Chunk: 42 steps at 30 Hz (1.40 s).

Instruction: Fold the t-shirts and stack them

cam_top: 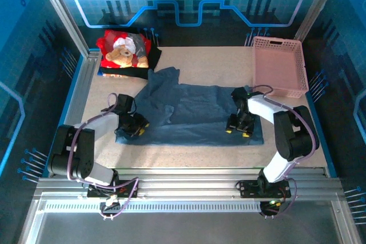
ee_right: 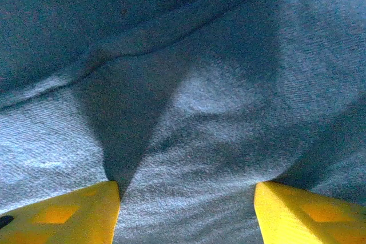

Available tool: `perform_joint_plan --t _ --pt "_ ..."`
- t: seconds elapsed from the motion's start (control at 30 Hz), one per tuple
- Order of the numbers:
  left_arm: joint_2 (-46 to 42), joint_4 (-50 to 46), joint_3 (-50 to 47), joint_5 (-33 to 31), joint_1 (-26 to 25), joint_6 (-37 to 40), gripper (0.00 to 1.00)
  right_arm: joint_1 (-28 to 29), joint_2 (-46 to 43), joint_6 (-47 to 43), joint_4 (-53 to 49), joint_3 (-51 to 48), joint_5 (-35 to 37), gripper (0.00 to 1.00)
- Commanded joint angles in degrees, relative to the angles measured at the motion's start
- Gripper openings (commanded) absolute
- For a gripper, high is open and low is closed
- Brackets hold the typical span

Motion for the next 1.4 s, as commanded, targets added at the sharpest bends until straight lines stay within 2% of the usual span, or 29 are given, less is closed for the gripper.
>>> perform_joint_plan --t 0.0,0.27,0.5,0.67,0.77,0.93,1.07,1.23,1.37 --pt "-3.2 -8.4 -4.7 -2.7 0.8 -1.6 0.34 2.3 1.3 1.8 -6.3 -0.5 5.1 0.66" --pt "-10.2 -12.3 -10.1 0.3 0.5 -4.0 0.47 2.0 -1.4 2.6 -11.9 -2.9 8.6 0.67" --pt "-17.2 -18.7 -13.0 -0.1 -1.1 -7.3 0.53 -0.2 -3.4 3.0 -13.5 -6.7 8.9 0.69" --pt "-22.1 -18.5 -16.6 1.4 -1.2 -10.4 0.55 -1.4 -5.5 3.2 -14.2 -7.9 8.9 0.7" --pt "-22.8 -17.9 -14.5 1.8 -1.3 -10.3 0.61 -2.2 -5.3 2.6 -14.5 -6.9 9.3 0.73" --pt "-21.2 -19.2 -1.4 0.4 -1.3 -8.0 0.68 -2.9 -5.5 2.1 -16.0 -2.8 9.2 0.77" --pt "-14.4 -22.8 16.3 -3.6 -1.1 0.1 0.74 -2.9 -8.9 1.1 -16.2 2.7 8.4 0.83" --pt "3.6 -22.0 37.4 -3.9 -0.8 13.5 0.75 -3.1 -10.2 -2.8 -13.8 8.7 6.9 0.93" --pt "20.4 -20.6 52.0 -0.9 -1.1 21.7 0.72 -4.8 -9.9 -6.9 -10.7 11.8 3.9 0.98"
